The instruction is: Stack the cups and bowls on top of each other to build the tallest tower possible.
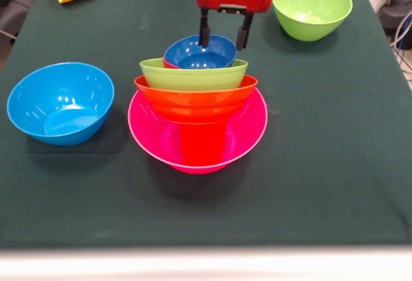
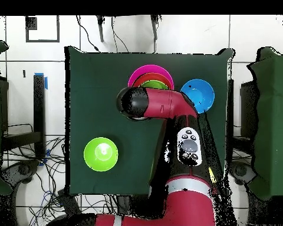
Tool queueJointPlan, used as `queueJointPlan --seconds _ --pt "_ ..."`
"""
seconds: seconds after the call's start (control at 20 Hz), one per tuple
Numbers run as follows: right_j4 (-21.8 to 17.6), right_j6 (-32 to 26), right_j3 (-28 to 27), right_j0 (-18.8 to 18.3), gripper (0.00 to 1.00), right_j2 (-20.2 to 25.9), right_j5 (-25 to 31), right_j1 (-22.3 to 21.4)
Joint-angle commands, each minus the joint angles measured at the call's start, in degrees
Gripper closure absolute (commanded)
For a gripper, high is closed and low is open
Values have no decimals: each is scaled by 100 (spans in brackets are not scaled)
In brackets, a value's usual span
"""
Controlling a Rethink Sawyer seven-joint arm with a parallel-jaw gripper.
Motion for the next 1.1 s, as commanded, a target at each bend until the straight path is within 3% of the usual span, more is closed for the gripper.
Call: queueJointPlan --seconds 0.05,0.3,0.65,1.1 --pt "-247 357 -184 28 0 265 -259 215" --pt "-211 316 -197 38 0 267 -27 135" --pt "34 28 -34 -107 0 347 1075 -507" --pt "49 -26 -43 -225 0 461 1483 -639"
